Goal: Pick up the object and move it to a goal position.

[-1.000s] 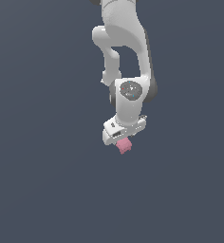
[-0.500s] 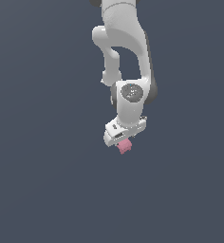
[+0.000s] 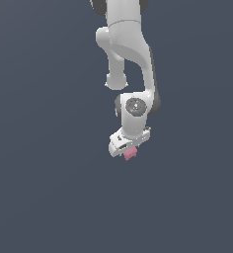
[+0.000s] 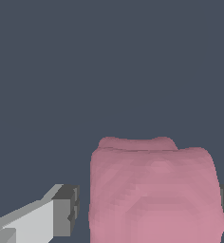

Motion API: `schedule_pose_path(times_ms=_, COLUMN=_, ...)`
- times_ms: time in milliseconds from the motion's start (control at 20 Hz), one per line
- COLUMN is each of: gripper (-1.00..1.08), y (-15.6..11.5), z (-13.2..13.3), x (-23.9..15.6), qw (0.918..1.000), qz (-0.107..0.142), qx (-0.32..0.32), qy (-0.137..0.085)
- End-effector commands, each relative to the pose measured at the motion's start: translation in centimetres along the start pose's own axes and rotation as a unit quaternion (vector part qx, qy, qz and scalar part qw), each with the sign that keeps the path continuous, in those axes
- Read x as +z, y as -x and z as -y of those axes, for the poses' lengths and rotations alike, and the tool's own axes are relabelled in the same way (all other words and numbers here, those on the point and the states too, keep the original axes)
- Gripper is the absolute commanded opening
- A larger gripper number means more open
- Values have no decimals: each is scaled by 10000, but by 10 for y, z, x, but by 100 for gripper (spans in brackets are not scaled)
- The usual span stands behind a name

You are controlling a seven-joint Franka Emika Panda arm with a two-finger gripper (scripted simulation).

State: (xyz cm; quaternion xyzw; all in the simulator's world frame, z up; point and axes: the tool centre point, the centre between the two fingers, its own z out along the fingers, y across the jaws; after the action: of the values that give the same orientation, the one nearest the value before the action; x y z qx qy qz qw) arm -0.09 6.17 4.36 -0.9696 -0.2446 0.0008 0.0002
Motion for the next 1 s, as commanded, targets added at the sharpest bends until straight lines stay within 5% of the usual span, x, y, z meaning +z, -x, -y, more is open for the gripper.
schedule_pose_path(times_ms=0, gripper=100, y=-1, z=-1, x=4, qw=10000, qz=-7, qx=-1, qy=4)
schedule_pose_path(times_ms=50, gripper=100, y=-1, z=-1, x=4, qw=10000, qz=-7, qx=-1, qy=4)
schedule_pose_path(times_ms=100, gripper=-100, y=-1, z=-1, x=4, qw=10000, qz=-7, qx=-1, qy=4)
schedule_pose_path(times_ms=950, gripper=-100, y=0, z=10, x=-7, qw=10000, qz=-10, qx=-3, qy=5)
